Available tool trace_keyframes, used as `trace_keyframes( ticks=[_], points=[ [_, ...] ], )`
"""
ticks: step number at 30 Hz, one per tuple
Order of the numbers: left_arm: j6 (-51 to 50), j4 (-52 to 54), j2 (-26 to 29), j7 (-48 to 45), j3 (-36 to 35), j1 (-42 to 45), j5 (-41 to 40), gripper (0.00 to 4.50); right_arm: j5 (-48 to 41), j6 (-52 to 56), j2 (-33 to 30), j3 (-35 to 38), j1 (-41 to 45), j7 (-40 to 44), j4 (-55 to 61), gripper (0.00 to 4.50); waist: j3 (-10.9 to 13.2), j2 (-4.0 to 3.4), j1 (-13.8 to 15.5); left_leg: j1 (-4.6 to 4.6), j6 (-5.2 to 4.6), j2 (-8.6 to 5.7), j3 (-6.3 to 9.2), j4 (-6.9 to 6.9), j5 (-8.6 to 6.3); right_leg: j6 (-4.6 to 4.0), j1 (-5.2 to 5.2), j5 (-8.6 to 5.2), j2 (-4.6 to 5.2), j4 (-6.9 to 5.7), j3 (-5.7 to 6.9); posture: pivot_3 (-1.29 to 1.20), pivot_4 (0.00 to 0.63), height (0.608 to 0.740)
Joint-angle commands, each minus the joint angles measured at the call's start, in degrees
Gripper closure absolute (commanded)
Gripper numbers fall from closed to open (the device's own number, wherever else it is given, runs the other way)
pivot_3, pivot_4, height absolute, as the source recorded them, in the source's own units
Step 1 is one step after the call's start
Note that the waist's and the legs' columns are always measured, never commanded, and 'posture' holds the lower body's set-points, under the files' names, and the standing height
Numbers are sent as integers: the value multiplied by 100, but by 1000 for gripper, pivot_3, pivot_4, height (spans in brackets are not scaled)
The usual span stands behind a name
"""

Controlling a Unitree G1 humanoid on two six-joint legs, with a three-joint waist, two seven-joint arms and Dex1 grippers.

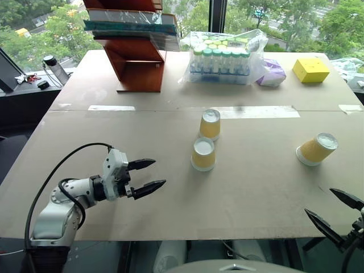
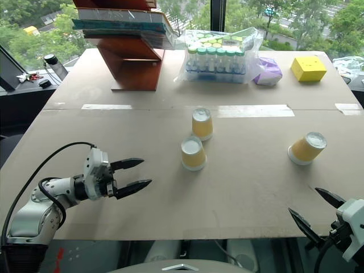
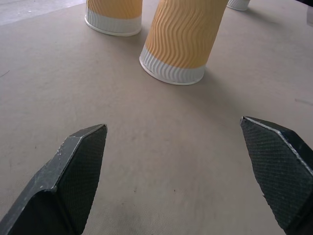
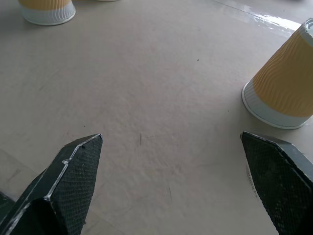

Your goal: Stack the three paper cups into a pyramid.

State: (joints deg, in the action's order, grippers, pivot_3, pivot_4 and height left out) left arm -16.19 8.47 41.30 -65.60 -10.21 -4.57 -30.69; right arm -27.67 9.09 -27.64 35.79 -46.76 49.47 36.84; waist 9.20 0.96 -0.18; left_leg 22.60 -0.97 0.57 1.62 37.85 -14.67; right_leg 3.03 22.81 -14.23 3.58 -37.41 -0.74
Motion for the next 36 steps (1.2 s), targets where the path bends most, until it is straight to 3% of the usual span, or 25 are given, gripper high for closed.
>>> trace_keyframes(
  ticks=[1,4,9,12,17,23,29,36],
  points=[
    [-3,179,-54,-13,-4,148,-152,0,0,-25,201,-42,294,-478,120,36,0,0,1,0,0,0,0,0,0,0,0,0,0,1,1,0,150,740],
    [-5,141,-217,-27,-17,509,-335,0,84,409,511,-194,994,-1581,372,36,0,8,-1,-1,0,2,3,2,0,0,-2,1,-3,4,6,0,150,740],
    [-30,-61,-375,-7,11,902,-354,0,119,824,467,-273,1556,-2119,454,36,-1,-1,9,-7,-2,-7,-1,18,1,0,-4,2,-3,-20,0,0,150,740],
    [-111,54,-382,-97,150,953,-380,0,13,913,349,-377,1626,-2004,503,36,0,-1,3,-3,-1,-9,1,16,1,1,-3,1,-10,-19,-1,0,150,740],
    [-301,345,-324,-19,447,1186,-275,0,-706,866,-21,-609,1121,-1026,1158,36,1,-3,8,-2,-2,-10,6,10,1,15,-3,5,-12,-19,0,0,150,740],
    [-510,264,-403,59,1007,1916,-19,0,-760,551,-580,-818,562,-117,1722,36,0,0,31,-2,-3,-11,5,20,1,9,-6,-1,-16,-18,-1,0,150,740],
    [-312,-269,-723,-26,1550,2659,367,0,-686,520,-736,-931,596,-117,1916,36,0,2,48,0,-2,-22,9,31,1,14,-10,2,-29,-19,-3,0,150,740],
    [361,-1131,-1066,-201,1990,3031,934,0,-114,-2,-404,-1235,187,-96,1760,36,0,1,82,3,-2,-18,15,30,0,24,-9,8,-43,-17,-3,0,150,740]
  ],
)
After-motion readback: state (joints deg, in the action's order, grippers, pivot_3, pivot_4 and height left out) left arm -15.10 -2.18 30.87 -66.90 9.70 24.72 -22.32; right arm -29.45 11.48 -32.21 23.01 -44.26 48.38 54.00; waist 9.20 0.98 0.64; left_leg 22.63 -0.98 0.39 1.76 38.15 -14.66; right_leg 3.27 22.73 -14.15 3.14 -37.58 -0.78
